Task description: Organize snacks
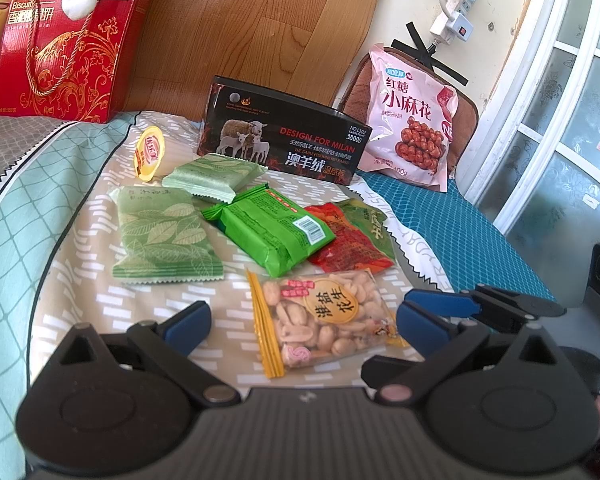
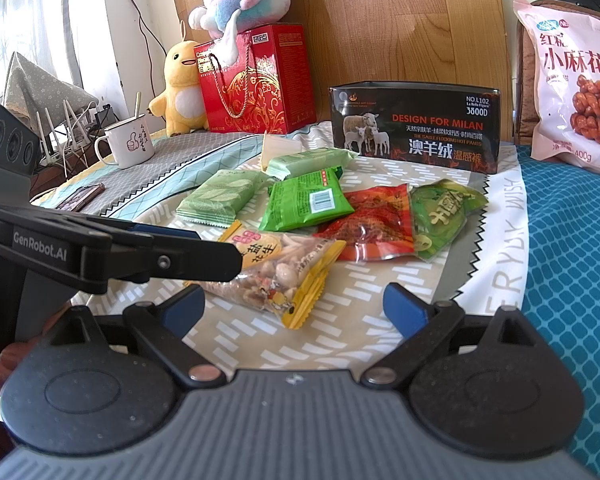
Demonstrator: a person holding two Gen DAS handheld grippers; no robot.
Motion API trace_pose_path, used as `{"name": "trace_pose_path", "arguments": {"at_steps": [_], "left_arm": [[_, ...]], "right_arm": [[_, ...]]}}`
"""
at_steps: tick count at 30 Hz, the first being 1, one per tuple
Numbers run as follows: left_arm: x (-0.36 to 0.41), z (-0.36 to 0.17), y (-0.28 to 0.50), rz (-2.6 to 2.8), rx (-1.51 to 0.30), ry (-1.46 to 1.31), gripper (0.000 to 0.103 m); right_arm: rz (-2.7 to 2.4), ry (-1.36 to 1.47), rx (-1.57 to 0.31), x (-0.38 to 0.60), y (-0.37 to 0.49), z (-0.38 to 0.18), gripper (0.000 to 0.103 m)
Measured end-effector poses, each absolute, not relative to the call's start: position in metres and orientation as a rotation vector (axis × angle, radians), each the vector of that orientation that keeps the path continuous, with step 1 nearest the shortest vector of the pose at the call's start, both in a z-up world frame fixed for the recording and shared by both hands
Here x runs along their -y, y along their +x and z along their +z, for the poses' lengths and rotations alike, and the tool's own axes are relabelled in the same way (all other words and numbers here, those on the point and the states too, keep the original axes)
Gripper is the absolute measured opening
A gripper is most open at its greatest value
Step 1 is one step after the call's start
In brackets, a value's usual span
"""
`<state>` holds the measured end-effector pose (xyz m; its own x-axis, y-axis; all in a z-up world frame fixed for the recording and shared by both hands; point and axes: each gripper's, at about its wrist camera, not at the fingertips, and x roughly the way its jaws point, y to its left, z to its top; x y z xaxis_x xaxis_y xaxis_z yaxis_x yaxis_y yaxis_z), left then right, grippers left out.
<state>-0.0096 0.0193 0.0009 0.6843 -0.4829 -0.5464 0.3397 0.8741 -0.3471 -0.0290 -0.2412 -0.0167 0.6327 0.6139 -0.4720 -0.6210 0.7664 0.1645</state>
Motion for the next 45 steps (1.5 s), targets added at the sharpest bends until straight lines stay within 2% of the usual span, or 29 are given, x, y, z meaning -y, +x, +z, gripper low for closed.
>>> {"name": "trace_pose_path", "arguments": {"at_steps": [26,29,30,31,32,34,36,37,40,45], "left_arm": [[-0.019,0.001,-0.009,-0.465,-0.673,-0.233,0.101],[-0.019,0.001,-0.010,-0.466,-0.671,-0.232,0.094],[-0.018,0.001,-0.010,-0.470,-0.670,-0.229,0.088],[-0.018,0.001,-0.010,-0.475,-0.668,-0.224,0.079],[-0.016,0.000,-0.011,-0.481,-0.668,-0.218,0.073],[-0.013,0.000,-0.012,-0.490,-0.669,-0.201,0.058],[-0.013,0.000,-0.012,-0.504,-0.674,-0.202,0.051],[-0.014,-0.001,-0.012,-0.504,-0.675,-0.209,0.047],[-0.017,-0.002,-0.010,-0.510,-0.680,-0.229,0.045],[-0.017,-0.001,-0.012,-0.514,-0.677,-0.226,0.045]], "right_arm": [[0.708,-0.015,-0.532,0.242,-0.028,-0.017,0.098],[0.709,-0.020,-0.530,0.241,-0.029,-0.016,0.097],[0.712,-0.024,-0.530,0.240,-0.030,-0.016,0.097],[0.713,-0.028,-0.529,0.240,-0.030,-0.016,0.093],[0.714,-0.035,-0.527,0.238,-0.031,-0.016,0.090],[0.713,-0.056,-0.518,0.236,-0.033,-0.016,0.072],[0.717,-0.084,-0.509,0.233,-0.034,-0.017,0.057],[0.710,-0.102,-0.504,0.230,-0.035,-0.017,0.055],[0.701,-0.114,-0.494,0.228,-0.037,-0.017,0.049],[0.689,-0.118,-0.482,0.228,-0.038,-0.017,0.047]]}}
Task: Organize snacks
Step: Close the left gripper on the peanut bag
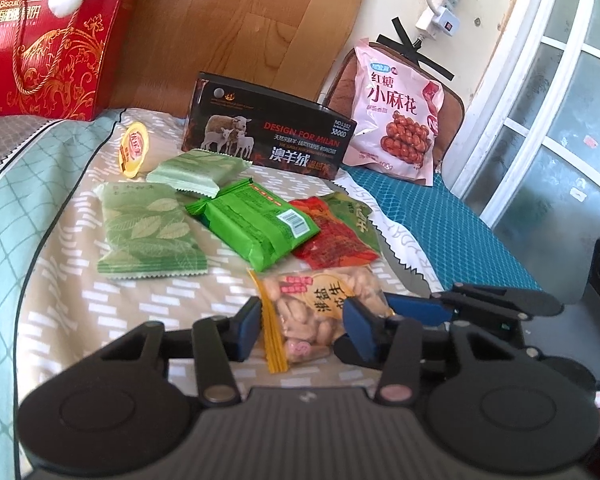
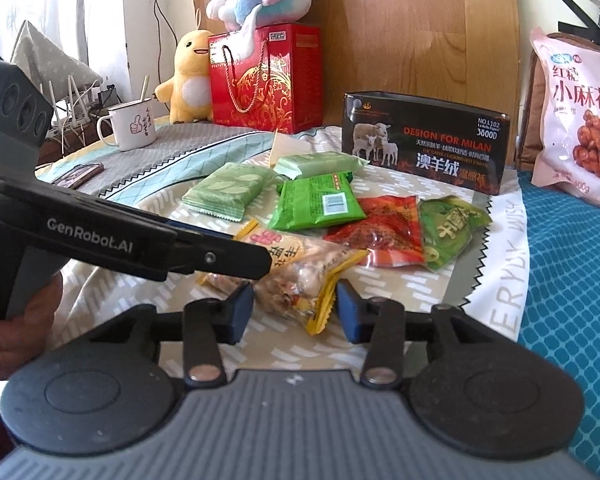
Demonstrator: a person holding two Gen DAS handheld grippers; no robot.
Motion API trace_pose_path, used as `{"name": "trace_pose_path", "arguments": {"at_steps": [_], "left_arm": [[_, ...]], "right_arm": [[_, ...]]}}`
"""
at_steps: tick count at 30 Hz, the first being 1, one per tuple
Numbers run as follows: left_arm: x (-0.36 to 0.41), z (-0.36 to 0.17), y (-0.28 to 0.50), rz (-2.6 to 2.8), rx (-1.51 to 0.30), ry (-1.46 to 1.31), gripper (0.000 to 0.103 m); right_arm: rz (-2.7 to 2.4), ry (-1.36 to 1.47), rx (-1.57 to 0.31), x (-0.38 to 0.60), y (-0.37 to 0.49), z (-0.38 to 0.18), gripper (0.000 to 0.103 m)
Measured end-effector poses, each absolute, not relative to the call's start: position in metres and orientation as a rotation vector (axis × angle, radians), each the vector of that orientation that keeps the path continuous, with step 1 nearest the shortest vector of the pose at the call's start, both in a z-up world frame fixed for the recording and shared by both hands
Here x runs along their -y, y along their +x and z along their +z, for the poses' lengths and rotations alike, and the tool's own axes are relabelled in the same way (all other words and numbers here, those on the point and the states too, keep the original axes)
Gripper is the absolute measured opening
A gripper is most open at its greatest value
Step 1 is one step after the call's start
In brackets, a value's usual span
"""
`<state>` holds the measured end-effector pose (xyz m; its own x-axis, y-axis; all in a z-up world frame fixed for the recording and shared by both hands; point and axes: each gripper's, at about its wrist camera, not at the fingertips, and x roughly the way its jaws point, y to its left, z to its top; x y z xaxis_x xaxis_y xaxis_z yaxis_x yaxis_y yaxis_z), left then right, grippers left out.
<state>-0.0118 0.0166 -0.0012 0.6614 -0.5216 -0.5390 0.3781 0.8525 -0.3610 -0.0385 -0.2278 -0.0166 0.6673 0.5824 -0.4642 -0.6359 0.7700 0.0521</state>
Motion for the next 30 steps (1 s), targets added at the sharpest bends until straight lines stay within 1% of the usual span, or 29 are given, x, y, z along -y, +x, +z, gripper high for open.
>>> {"name": "trace_pose_path", "arguments": {"at_steps": [5,6,8,9,11,12,13,14,18,19,22,24,25,27,29,30], "left_arm": [[-0.0173,-0.0017,-0.0109,-0.516,-0.684,-0.232,0.045],[-0.0177,-0.0017,-0.0103,-0.515,-0.685,-0.236,0.047],[-0.0190,-0.0019,-0.0093,-0.525,-0.689,-0.249,0.054],[-0.0198,-0.0019,-0.0090,-0.530,-0.689,-0.255,0.056],[-0.0200,-0.0020,-0.0091,-0.531,-0.690,-0.259,0.056],[-0.0196,-0.0020,-0.0094,-0.531,-0.690,-0.258,0.056],[-0.0193,-0.0020,-0.0096,-0.530,-0.689,-0.256,0.056],[-0.0189,-0.0019,-0.0101,-0.529,-0.689,-0.254,0.056],[-0.0165,-0.0018,-0.0118,-0.533,-0.686,-0.245,0.053],[-0.0164,-0.0019,-0.0119,-0.537,-0.687,-0.246,0.052],[-0.0168,-0.0021,-0.0118,-0.542,-0.687,-0.251,0.051],[-0.0172,-0.0023,-0.0116,-0.542,-0.689,-0.255,0.051],[-0.0175,-0.0024,-0.0113,-0.544,-0.690,-0.257,0.052],[-0.0184,-0.0025,-0.0107,-0.544,-0.692,-0.263,0.056],[-0.0195,-0.0023,-0.0101,-0.551,-0.693,-0.271,0.063],[-0.0200,-0.0024,-0.0098,-0.554,-0.693,-0.274,0.065]], "right_arm": [[0.689,-0.118,-0.479,0.2278,-0.0392,-0.0169,0.047],[0.691,-0.113,-0.482,0.2281,-0.0388,-0.0172,0.047],[0.693,-0.104,-0.490,0.2287,-0.0372,-0.0177,0.050],[0.691,-0.102,-0.494,0.2286,-0.0368,-0.0179,0.054],[0.695,-0.107,-0.498,0.2277,-0.0371,-0.0182,0.060],[0.701,-0.120,-0.498,0.2256,-0.0387,-0.0185,0.065],[0.701,-0.136,-0.495,0.2237,-0.0403,-0.0186,0.067],[0.697,-0.155,-0.491,0.2211,-0.0422,-0.0190,0.067],[0.685,-0.181,-0.483,0.2196,-0.0437,-0.0198,0.066],[0.679,-0.179,-0.482,0.2206,-0.0431,-0.0200,0.062],[0.669,-0.180,-0.478,0.2219,-0.0419,-0.0200,0.054],[0.668,-0.182,-0.474,0.2219,-0.0419,-0.0200,0.052],[0.668,-0.183,-0.473,0.2220,-0.0421,-0.0201,0.052],[0.666,-0.183,-0.473,0.2223,-0.0419,-0.0203,0.052],[0.666,-0.181,-0.474,0.2218,-0.0415,-0.0203,0.052],[0.666,-0.181,-0.474,0.2220,-0.0412,-0.0204,0.051]]}}
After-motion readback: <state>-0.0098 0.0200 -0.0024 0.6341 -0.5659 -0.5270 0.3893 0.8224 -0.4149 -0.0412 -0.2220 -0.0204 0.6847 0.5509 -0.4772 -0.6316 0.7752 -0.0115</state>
